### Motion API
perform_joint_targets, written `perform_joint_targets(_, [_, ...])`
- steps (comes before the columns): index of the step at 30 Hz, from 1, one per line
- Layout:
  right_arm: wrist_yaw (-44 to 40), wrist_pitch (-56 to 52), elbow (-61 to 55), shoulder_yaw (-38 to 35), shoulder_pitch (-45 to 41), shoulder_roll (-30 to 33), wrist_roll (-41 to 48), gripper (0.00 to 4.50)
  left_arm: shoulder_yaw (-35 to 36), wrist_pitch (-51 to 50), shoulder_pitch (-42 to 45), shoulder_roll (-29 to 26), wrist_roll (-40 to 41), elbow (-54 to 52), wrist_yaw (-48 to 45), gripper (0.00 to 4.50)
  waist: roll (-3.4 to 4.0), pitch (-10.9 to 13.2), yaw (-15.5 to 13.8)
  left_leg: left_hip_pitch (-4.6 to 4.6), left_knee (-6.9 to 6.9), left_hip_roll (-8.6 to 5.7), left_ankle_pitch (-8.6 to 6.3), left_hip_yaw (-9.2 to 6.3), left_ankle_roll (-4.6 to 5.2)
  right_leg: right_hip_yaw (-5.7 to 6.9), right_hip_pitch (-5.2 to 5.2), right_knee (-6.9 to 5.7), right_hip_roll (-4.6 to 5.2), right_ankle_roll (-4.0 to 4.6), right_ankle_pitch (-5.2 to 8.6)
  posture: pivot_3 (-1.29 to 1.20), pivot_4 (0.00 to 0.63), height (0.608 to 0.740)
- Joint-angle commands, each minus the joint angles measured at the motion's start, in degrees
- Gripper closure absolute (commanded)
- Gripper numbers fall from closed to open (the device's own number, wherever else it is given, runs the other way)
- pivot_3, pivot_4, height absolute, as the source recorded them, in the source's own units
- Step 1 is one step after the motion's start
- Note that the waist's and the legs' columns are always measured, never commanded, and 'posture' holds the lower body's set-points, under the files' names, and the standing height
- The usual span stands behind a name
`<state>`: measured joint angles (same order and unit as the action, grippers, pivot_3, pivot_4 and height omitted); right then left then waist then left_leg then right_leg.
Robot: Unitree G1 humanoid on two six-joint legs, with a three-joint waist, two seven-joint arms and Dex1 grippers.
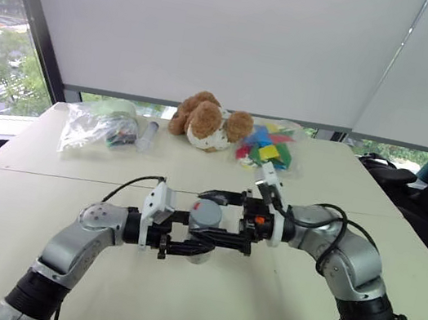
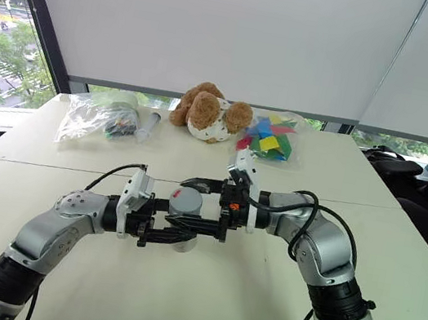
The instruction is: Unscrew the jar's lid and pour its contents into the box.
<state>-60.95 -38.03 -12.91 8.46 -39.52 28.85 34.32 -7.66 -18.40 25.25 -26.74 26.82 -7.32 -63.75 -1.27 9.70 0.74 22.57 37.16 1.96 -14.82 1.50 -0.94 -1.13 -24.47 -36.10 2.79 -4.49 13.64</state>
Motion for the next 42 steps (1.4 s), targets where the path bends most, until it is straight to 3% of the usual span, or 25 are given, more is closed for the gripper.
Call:
perform_joint_targets(1, [-0.14,2.1,-1.01,-1.18,-1.55,-1.37,0.92,2.17,0.83,0.91,0.45,0.0,0.68,-1.8,-0.01,2.25,0.0,0.0,0.0,0.0,0.0,0.0,0.0,0.0,0.0,0.0,0.0,0.0,0.0,0.0,0.0,0.0,0.15,0.74])
perform_joint_targets(5, [0.26,0.59,-1.52,-3.76,-1.54,-2.95,4.76,2.18,0.76,1.04,0.33,-0.11,0.67,-1.67,-0.17,2.25,0.0,0.0,0.0,0.0,0.0,0.0,0.0,0.0,0.0,0.0,0.0,0.0,0.0,0.0,0.0,0.0,0.15,0.74])
perform_joint_targets(10, [4.3,-9.37,-1.98,-13.26,-1.43,-5.94,21.55,2.18,0.82,1.11,-0.15,-0.75,1.24,-1.75,-0.72,2.25,0.02,-0.01,-0.02,0.0,0.0,0.01,0.0,-0.01,0.0,0.0,0.0,-0.01,0.01,0.0,-0.01,0.0,0.15,0.74])
perform_joint_targets(13, [9.05,-14.85,-1.78,-19.61,-0.54,-4.79,32.1,2.18,1.26,1.13,-0.58,-1.29,1.81,-1.93,-1.18,2.25,0.0,0.01,-0.09,0.01,0.0,0.01,0.0,-0.02,0.0,0.0,0.0,-0.01,0.02,-0.15,-0.09,0.0,0.15,0.74])
perform_joint_targets(14, [10.19,-14.54,-1.72,-21.41,0.38,-3.67,31.95,2.18,1.42,1.21,-0.67,-1.46,1.96,-1.89,-1.38,2.25,0.0,0.0,-0.12,0.01,0.0,0.01,0.0,-0.02,0.0,0.0,0.0,-0.01,0.04,-0.08,-0.05,0.0,0.15,0.74])
perform_joint_targets(16, [10.73,-12.79,-2.05,-23.37,2.96,-0.53,28.93,2.18,1.7,1.4,-0.85,-1.7,2.23,-1.9,-1.55,2.25,0.0,0.0,-0.2,0.02,0.0,0.0,0.0,-0.01,0.0,0.0,0.01,0.0,0.07,0.01,0.0,0.0,0.15,0.74])
perform_joint_targets(18, [9.11,-5.68,-1.13,-23.9,7.76,3.57,20.39,2.18,2.35,1.46,-0.85,-1.89,2.82,-1.79,-1.72,2.25,0.0,0.0,-0.32,0.04,0.0,-0.03,0.0,0.0,0.0,0.01,0.02,0.05,0.08,0.01,0.01,0.0,0.15,0.74])
perform_joint_targets(21, [3.7,14.05,6.2,-24.63,16.88,8.52,4.96,2.18,3.82,1.38,-0.48,-2.37,3.71,-0.95,-2.31,2.25,0.0,0.0,-0.12,0.06,0.0,-0.07,-0.01,0.04,0.01,-0.01,0.02,0.1,0.08,0.0,0.01,0.0,0.15,0.74])
perform_joint_targets(25, [-0.36,33.55,22.95,-26.9,24.68,10.29,-4.97,2.18,5.12,-0.66,1.02,-4.24,4.23,1.28,-3.23,2.25,0.0,0.0,0.05,0.01,-0.01,-0.06,-0.01,0.07,0.01,-0.04,0.02,0.07,0.01,-0.03,0.0,0.0,0.15,0.74])
perform_joint_targets(30, [0.06,45.33,43.21,-27.17,23.29,8.64,-9.82,2.18,7.27,-1.55,5.48,-3.69,5.05,6.45,-2.14,2.25,0.01,0.01,0.36,-0.12,0.0,-0.04,-0.01,0.09,0.02,-0.14,0.04,-0.01,-0.09,0.0,0.0,0.0,0.15,0.74])
perform_joint_targets(35, [0.14,48.13,54.38,-26.99,19.94,7.66,-11.06,2.18,7.5,-1.48,7.96,-3.47,4.38,9.79,-2.63,2.25,0.06,0.03,0.47,-0.16,-0.02,-0.04,-0.01,0.11,0.02,-0.22,0.05,-0.03,-0.11,-0.16,-0.09,0.0,0.15,0.74])
perform_joint_targets(39, [-1.39,42.81,54.12,-27.52,20.12,7.97,-8.94,0.22,7.4,-1.28,9.88,-3.22,4.08,11.19,-2.65,2.25,0.06,0.03,0.13,-0.14,-0.01,-0.03,-0.01,0.1,0.02,-0.22,0.05,-0.01,-0.11,-0.2,-0.1,0.0,0.15,0.74])
perform_joint_targets(42, [-1.21,43.35,49.39,-28.97,21.74,8.79,-7.93,0.03,6.95,-0.28,11.2,-3.35,2.66,12.3,-2.45,2.25,0.06,0.03,-0.1,-0.1,0.01,-0.04,0.0,0.1,0.02,-0.22,0.05,-0.01,-0.08,-0.19,-0.1,0.0,0.15,0.74])
